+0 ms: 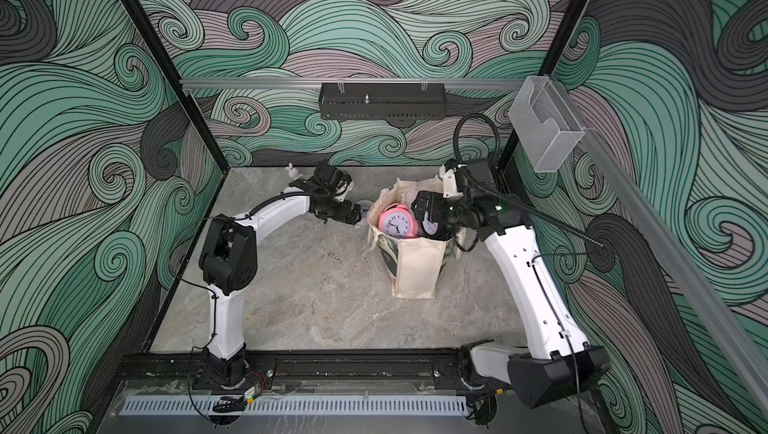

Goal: Put the alarm clock into the canvas bag
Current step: Pick up the alarm from the center of the board.

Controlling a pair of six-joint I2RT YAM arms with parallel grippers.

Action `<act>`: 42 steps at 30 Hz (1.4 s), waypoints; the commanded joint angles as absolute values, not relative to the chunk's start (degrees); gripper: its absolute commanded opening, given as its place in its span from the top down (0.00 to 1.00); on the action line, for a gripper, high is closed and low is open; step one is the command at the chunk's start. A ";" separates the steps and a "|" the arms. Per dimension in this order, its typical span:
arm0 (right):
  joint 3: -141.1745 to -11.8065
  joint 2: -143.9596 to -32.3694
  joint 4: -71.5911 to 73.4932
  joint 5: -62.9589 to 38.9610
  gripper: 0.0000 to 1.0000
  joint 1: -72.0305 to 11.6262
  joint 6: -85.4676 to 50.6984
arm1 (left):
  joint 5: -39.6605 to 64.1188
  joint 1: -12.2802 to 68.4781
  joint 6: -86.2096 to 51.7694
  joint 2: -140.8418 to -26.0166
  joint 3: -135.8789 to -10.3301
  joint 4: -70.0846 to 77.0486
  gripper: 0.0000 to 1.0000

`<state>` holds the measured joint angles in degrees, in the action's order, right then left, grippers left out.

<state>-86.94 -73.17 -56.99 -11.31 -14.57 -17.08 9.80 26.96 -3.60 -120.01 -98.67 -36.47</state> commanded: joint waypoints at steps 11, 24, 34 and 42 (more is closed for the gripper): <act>-84.95 -71.76 -57.80 -16.04 0.00 -15.76 -16.53 | 17.74 26.01 24.76 -124.90 -99.75 -29.67 0.01; -85.95 -71.43 -60.04 -17.16 0.00 -17.14 -15.82 | 19.18 25.99 28.16 -133.77 -112.58 -31.16 0.01; -86.85 -73.08 -60.24 -19.13 0.00 -17.31 -15.89 | 20.73 25.96 33.65 -138.29 -119.54 -37.35 0.01; -86.86 -74.00 -60.88 -19.25 0.00 -17.83 -16.03 | 24.25 26.12 35.91 -141.58 -124.78 -42.84 0.01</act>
<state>-85.47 -73.56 -59.64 -18.52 -17.43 -16.51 22.13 26.09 34.20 -139.68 -121.69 -39.11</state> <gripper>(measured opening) 0.995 0.986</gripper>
